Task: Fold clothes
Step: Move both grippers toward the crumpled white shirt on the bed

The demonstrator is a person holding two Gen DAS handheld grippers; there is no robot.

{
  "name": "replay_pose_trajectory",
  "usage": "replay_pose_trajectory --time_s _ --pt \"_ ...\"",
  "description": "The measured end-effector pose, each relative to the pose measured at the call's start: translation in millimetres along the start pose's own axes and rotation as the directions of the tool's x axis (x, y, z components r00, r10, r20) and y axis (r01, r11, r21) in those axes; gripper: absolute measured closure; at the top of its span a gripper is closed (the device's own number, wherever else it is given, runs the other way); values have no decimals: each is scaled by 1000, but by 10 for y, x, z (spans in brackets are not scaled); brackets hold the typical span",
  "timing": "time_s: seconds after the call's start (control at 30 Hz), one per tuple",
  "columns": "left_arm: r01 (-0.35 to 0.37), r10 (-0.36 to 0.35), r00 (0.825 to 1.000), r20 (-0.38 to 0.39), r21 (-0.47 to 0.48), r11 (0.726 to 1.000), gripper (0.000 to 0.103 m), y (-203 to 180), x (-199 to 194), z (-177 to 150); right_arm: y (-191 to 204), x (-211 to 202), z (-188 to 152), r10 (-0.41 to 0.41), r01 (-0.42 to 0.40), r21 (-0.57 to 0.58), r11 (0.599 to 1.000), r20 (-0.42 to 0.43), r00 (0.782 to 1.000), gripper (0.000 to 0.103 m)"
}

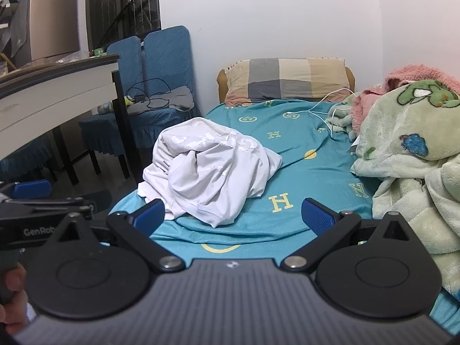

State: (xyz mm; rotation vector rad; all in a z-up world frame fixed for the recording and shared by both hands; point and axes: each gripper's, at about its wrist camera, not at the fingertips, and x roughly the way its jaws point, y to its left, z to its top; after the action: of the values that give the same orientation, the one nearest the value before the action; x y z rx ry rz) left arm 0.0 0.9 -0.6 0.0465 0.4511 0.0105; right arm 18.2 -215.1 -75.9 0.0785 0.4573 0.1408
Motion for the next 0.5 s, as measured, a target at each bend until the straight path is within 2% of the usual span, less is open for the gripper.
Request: replay_pose_trajectory --time_s 0.37,0.5 --pt "23 -23 1000 -11 -34 999 0 73 -32 15 24 -32 6 -45 45 -6 999 16 999 0" --pt "23 -23 1000 5 -43 999 0 98 -36 18 -34 -40 26 -33 32 27 999 22 999 0"
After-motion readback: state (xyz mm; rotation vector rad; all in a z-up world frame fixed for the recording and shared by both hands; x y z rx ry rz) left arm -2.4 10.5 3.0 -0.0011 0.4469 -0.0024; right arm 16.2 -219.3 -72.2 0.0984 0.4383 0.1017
